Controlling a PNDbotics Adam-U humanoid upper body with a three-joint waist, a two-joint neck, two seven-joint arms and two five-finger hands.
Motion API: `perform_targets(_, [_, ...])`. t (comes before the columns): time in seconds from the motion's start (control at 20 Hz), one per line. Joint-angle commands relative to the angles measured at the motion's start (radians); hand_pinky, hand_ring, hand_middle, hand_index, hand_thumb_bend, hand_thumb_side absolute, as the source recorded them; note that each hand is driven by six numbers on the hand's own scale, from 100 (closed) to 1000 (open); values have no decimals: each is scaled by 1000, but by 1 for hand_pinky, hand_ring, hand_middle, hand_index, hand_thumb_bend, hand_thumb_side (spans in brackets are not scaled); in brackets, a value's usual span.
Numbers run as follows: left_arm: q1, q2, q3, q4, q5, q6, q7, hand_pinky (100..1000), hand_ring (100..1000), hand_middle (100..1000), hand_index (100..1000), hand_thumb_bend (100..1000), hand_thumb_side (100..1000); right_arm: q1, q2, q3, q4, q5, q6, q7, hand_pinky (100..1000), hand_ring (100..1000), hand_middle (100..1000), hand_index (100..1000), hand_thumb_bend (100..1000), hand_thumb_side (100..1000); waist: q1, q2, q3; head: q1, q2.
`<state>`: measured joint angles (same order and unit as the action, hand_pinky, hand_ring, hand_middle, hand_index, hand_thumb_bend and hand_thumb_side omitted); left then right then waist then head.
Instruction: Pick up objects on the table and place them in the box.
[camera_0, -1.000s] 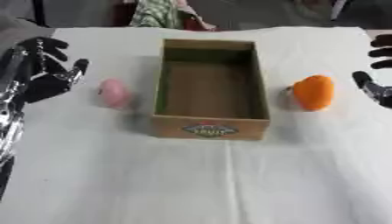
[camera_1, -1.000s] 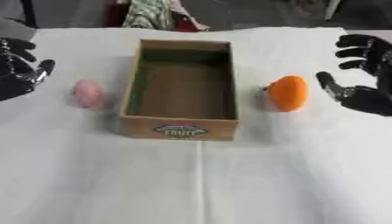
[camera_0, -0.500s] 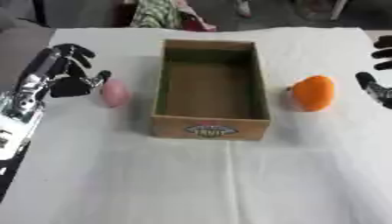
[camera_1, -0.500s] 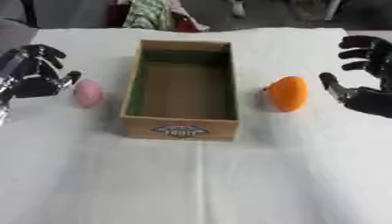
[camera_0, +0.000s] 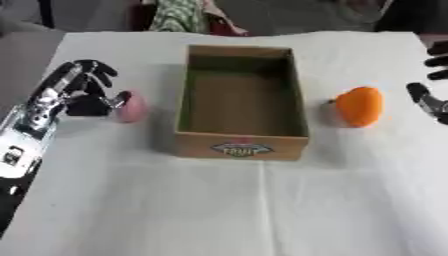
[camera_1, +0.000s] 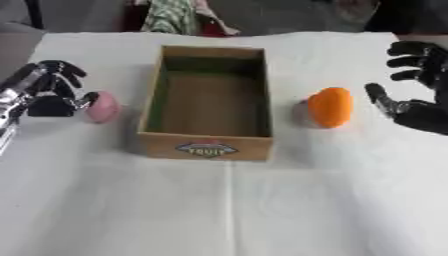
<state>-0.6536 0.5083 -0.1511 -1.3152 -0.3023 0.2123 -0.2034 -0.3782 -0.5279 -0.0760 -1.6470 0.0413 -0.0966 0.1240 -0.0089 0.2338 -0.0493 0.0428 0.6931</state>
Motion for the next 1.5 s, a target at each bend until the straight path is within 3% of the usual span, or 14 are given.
perform_targets(0.05, [-52, -8, -43, 52, -40, 14, -6, 626, 543, 567, 742, 410, 180, -15, -11, -1, -10, -2, -3, 7, 715, 783, 768, 824, 357, 100, -2, -19, -2, 10, -1])
perform_targets(0.4, [-77, -53, -67, 164, -165, -52, -15, 627, 544, 567, 742, 374, 151, -16, -9, -1, -9, -3, -3, 9, 715, 783, 768, 825, 351, 100, -3, -18, -6, 13, -1])
perform_targets(0.45, [-78, -55, -65, 167, -185, -55, -13, 611, 530, 553, 731, 320, 100, -16, -9, -1, -9, -3, -3, 9, 715, 783, 768, 825, 350, 100, -3, -18, -6, 14, 0])
perform_targets(0.55, [-78, -56, -61, 169, -223, -54, 2, 603, 522, 545, 725, 285, 100, -16, -9, -1, -9, -3, -3, 9, 715, 783, 768, 825, 350, 100, -2, -18, -6, 13, -1])
perform_targets(0.6, [-77, -56, -56, 166, -242, -51, 12, 560, 481, 501, 680, 110, 100, -16, -9, -1, -9, -3, -3, 9, 715, 783, 768, 825, 349, 100, -2, -18, -5, 12, -1])
perform_targets(0.75, [-75, -56, -31, 151, -295, -31, 57, 468, 373, 387, 561, 100, 144, -14, -10, -3, -9, -3, -3, 8, 715, 783, 768, 825, 341, 100, -2, -19, -4, 11, -2])
perform_targets(1.0, [-72, -59, 27, 71, -361, 25, 140, 358, 234, 240, 419, 100, 142, -12, -10, -4, -9, -2, -3, 5, 715, 783, 768, 825, 339, 100, -2, -20, -2, 8, -2])
perform_targets(1.3, [-75, -68, 56, -23, -312, 70, 243, 330, 197, 197, 377, 100, 130, -11, -11, -5, -9, -3, -3, 3, 715, 783, 768, 826, 335, 100, -2, -21, -1, 8, -2])
perform_targets(1.5, [-111, -90, 29, -51, -241, 60, 291, 352, 217, 210, 391, 100, 124, -13, -10, -2, -9, -4, -3, 7, 715, 784, 769, 826, 335, 100, -3, -23, -5, 15, -2])
